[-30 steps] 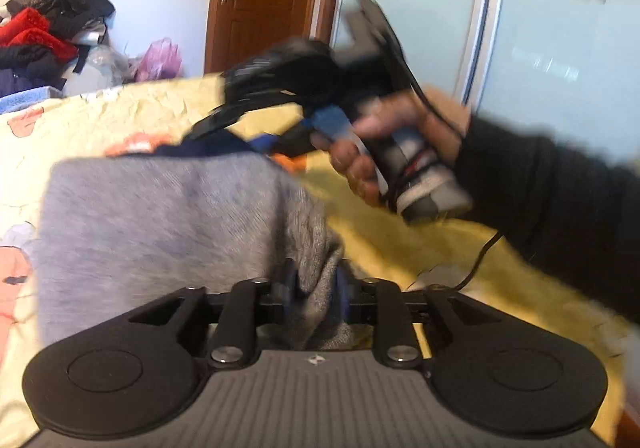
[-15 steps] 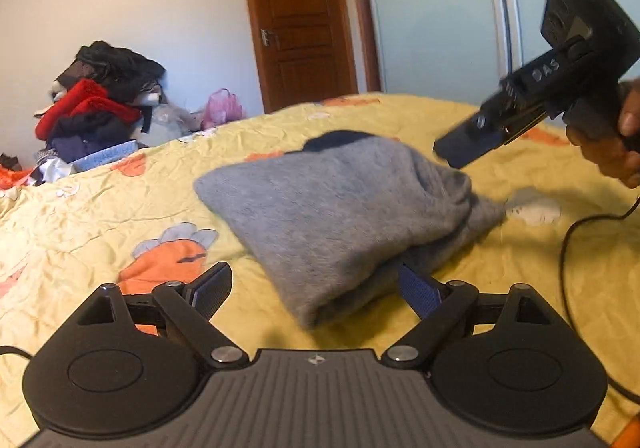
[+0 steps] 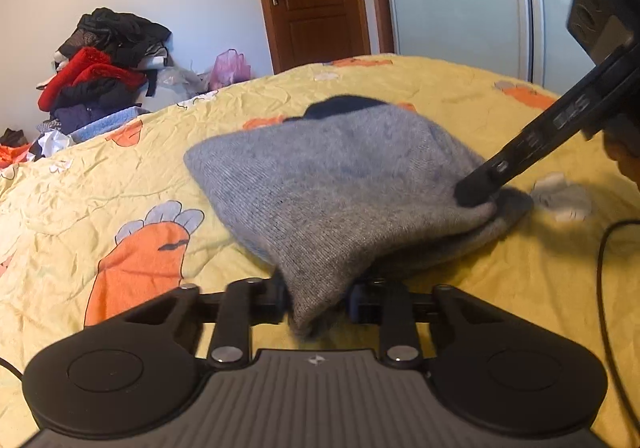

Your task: Fold small clothes

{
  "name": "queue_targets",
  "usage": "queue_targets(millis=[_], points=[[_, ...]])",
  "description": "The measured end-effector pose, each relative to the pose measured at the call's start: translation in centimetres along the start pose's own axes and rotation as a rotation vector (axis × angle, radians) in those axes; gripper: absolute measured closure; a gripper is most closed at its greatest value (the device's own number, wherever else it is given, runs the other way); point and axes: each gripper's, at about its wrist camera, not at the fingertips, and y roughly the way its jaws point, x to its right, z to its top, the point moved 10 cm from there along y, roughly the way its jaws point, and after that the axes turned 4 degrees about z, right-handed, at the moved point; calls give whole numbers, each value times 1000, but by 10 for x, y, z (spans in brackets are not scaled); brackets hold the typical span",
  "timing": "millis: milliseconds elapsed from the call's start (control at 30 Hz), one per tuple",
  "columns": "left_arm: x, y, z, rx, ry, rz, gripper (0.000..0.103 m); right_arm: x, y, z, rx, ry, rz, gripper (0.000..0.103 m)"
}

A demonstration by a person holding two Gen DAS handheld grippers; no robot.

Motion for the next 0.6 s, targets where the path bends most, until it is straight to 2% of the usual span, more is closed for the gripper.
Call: queue_targets(millis=[100,200,233,267,400,433,500,533,567,600], points=[[-14,0,-9,-27,-30,-11,85,-5,-24,3,32,48,98,90],[-26,2,-22,-67,-95,-21,85,22,-21,-16,-39,123,78,91],[-27,2,-22,-77,-98,-23,85,30,-19,-23,-48,176,108,91],[-27,0,-22,-87,-96,-27,85,32,-23,-27,-29,220,161,90],[-25,-5,-23,-80,-84,-10,84,23,-36,-23,68,243,221,85],[-24,-6,-22,-71,-74,-2,83,20,-35,-21,71,240,234,82],[-20,-9,-19,-57,-54,4,83,15,-32,-18,65,219,218,71],[-18,-10,-17,-48,-46,11,81,14,-31,-16,67,206,208,61],[-16,-11,-15,-37,-37,18,81,14,-32,-13,73,195,201,56],[-15,-11,-15,-29,-29,22,81,13,-32,-12,77,186,197,56]])
